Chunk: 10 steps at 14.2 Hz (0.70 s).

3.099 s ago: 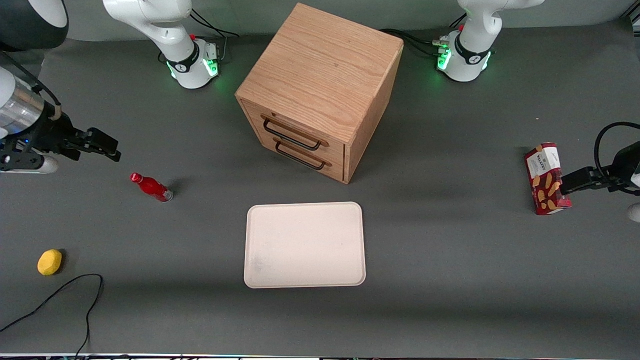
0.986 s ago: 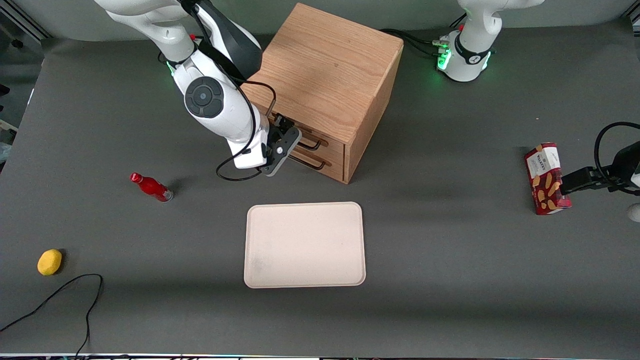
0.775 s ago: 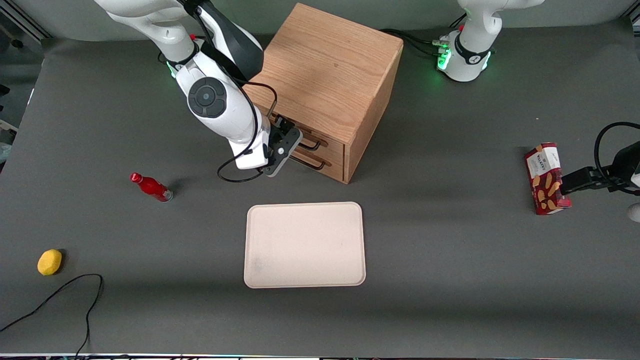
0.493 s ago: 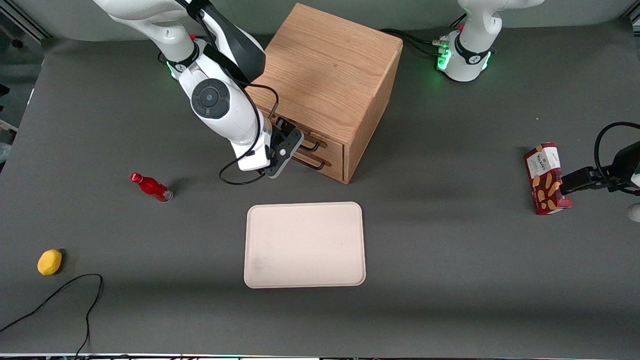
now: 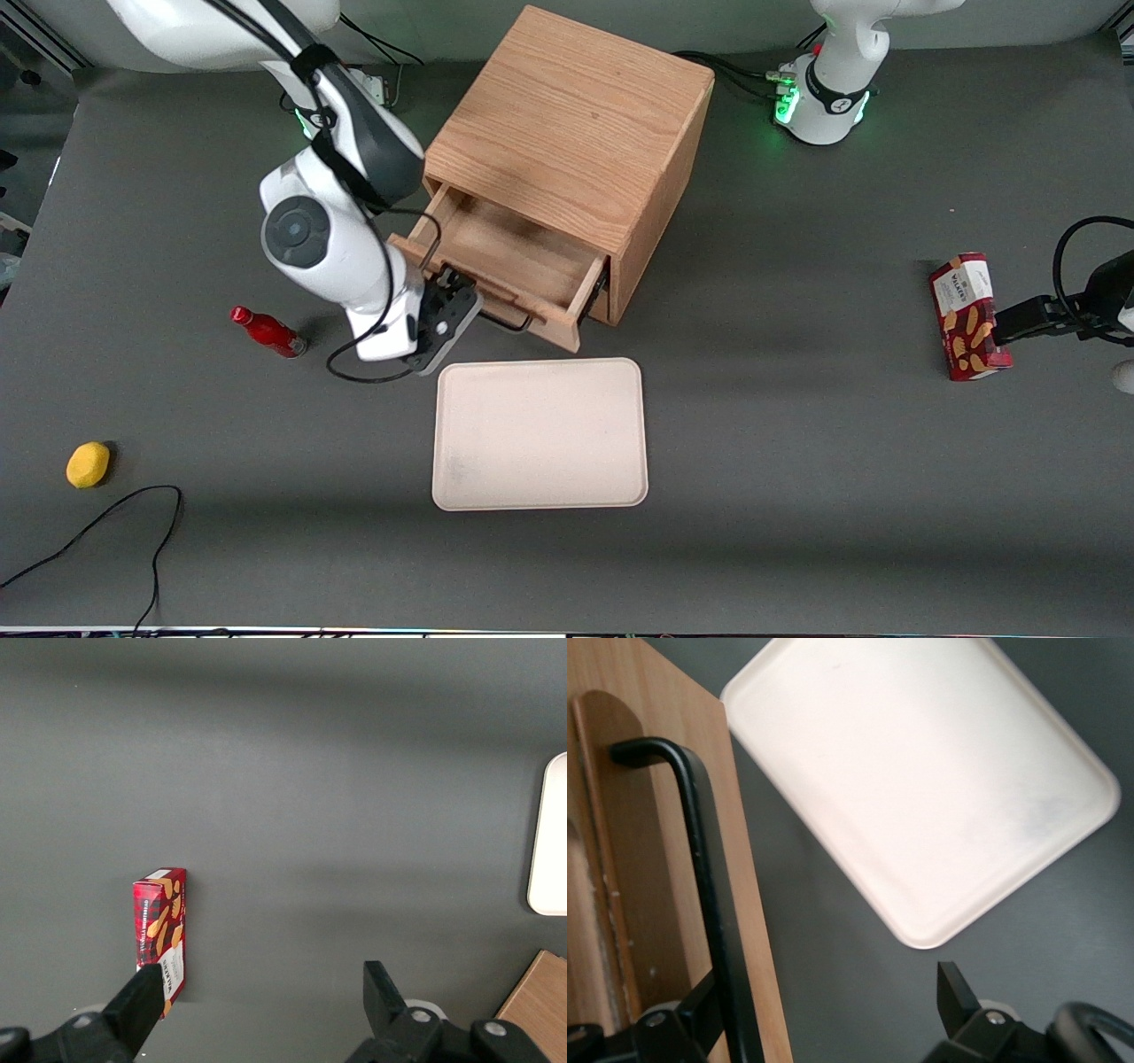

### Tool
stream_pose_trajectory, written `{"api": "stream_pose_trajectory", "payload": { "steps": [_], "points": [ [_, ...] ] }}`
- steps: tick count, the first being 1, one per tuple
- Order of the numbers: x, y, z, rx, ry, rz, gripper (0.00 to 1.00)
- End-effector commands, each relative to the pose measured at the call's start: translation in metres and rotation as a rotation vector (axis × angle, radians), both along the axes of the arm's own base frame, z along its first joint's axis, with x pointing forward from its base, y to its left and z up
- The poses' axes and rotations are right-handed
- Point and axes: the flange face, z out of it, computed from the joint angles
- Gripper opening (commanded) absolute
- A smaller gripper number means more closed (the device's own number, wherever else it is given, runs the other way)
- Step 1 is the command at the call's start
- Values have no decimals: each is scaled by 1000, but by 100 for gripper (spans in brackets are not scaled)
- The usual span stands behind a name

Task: Open upper drawer
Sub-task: 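Pull the handle outward with the right gripper, sliding the drawer open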

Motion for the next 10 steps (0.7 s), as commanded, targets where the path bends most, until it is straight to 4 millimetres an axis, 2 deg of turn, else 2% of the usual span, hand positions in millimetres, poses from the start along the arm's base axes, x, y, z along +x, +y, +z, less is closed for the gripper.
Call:
{"api": "stream_pose_trajectory", "payload": {
  "steps": [1,5,8,10],
  "points": [
    [36,-18,1,23,-27,-22,100],
    [74,-52,6,31,-64,-98,100],
    [89,-74,4,57,-58,-159,100],
    [91,-78,5,55,-60,-169,100]
  ]
}}
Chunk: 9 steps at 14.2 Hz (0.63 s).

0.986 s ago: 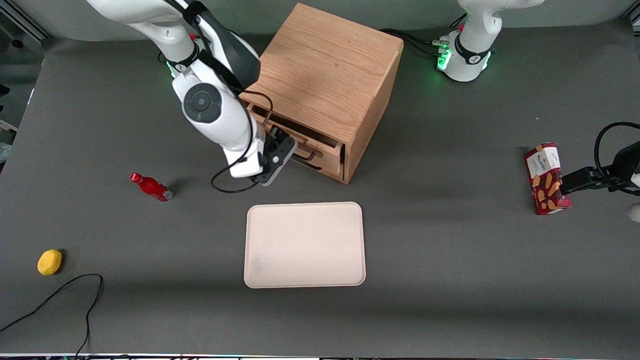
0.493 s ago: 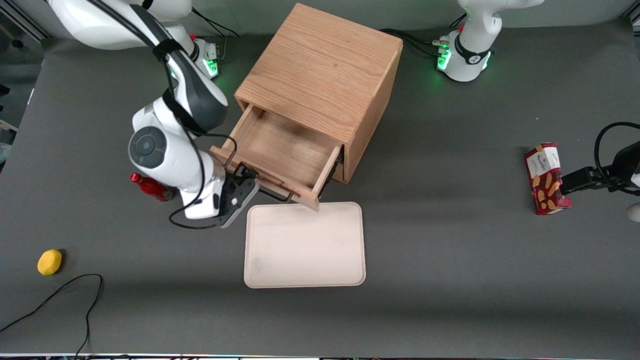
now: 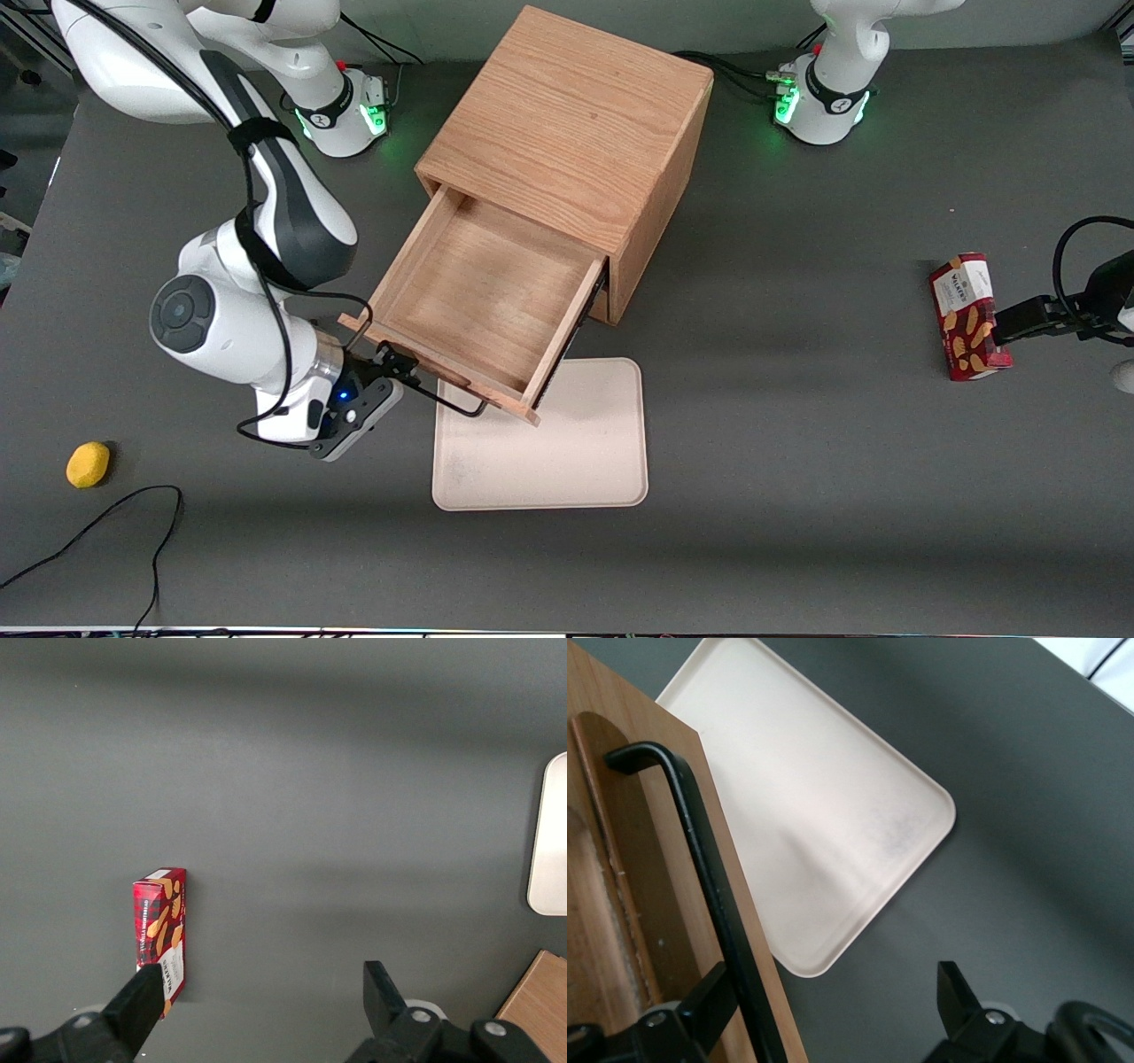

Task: Open upper drawer
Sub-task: 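Pull the handle outward with the right gripper, sliding the drawer open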

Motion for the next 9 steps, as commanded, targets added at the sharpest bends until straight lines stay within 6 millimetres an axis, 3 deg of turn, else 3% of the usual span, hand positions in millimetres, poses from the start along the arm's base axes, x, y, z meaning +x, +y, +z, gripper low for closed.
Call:
{"api": "stream_pose_trajectory", "payload": {
  "steps": [1,3,7,9],
  "points": [
    [8,0,5,21,-10,-5,100],
    [10,-11,17,10,-25,-20,100],
    [-13,-14,85,53,-22,-32,100],
    [-22,-36,118,36,-42,-55,100]
  ]
}}
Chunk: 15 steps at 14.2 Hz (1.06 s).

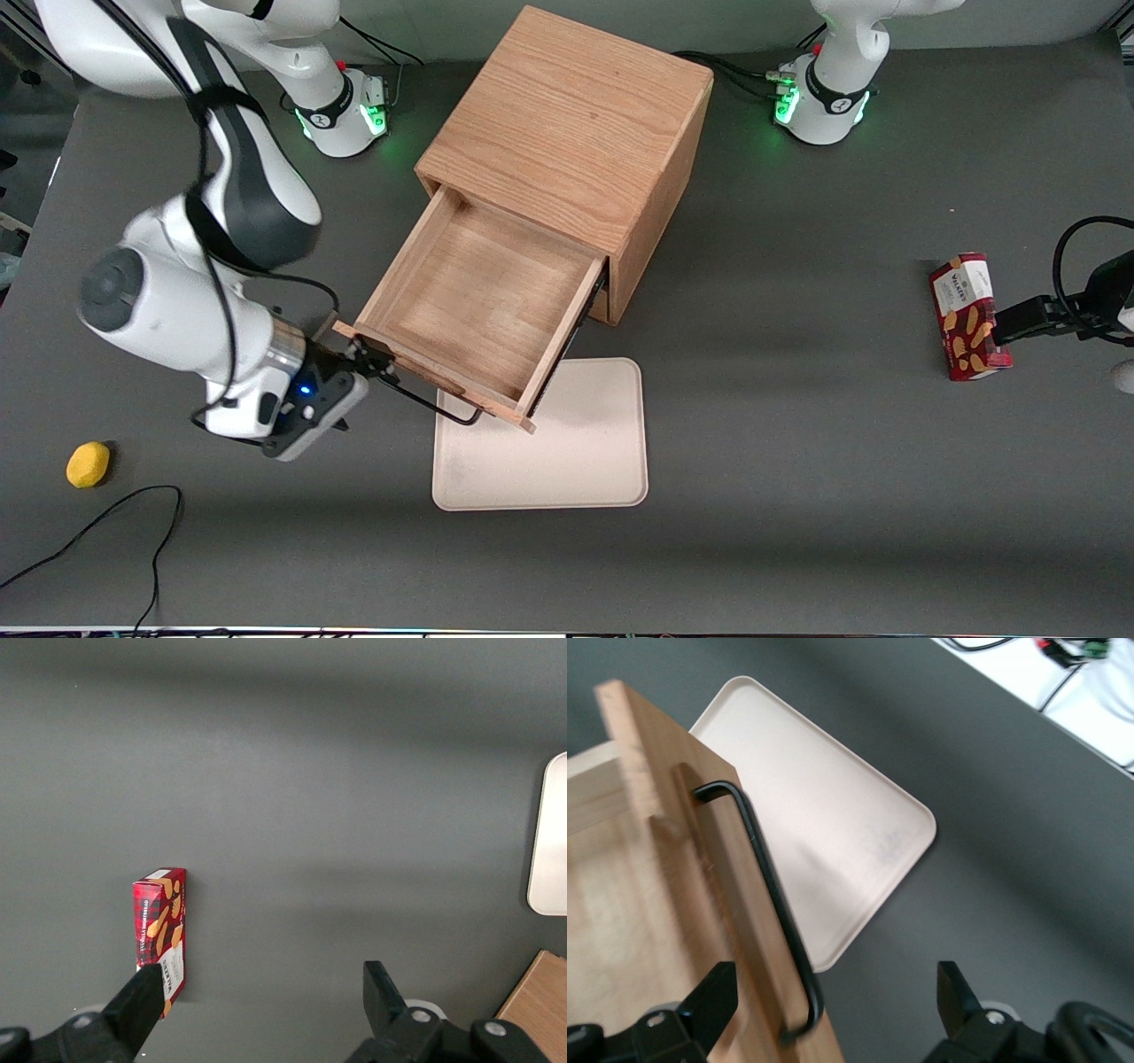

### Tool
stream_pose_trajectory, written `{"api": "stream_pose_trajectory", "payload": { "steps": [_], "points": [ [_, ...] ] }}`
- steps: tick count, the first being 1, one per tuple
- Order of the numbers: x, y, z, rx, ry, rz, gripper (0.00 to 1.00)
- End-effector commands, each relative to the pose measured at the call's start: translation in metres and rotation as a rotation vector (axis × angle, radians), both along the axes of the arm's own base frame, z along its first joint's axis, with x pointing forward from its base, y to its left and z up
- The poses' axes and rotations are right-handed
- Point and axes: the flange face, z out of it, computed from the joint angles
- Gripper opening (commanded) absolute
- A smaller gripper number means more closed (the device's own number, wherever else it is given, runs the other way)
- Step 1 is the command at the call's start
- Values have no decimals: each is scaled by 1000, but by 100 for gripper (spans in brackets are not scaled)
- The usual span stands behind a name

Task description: Open upper drawer

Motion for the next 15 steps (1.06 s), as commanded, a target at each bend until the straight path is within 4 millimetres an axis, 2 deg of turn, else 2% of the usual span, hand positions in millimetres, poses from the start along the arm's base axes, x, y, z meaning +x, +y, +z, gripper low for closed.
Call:
{"api": "stream_pose_trajectory", "payload": {
  "steps": [1,3,5,6,8,10,15],
  "points": [
    [-26,-27,58,-4,15,-25,100],
    [-54,-75,109,-37,42,-111,100],
    [-77,-132,133,-63,121,-373,100],
    [-84,-150,132,-101,170,-483,100],
    [-89,-167,129,-215,175,-644,100],
    [-88,-188,128,-219,181,-702,100],
    [-87,-190,126,-220,184,-707,100]
  ]
}}
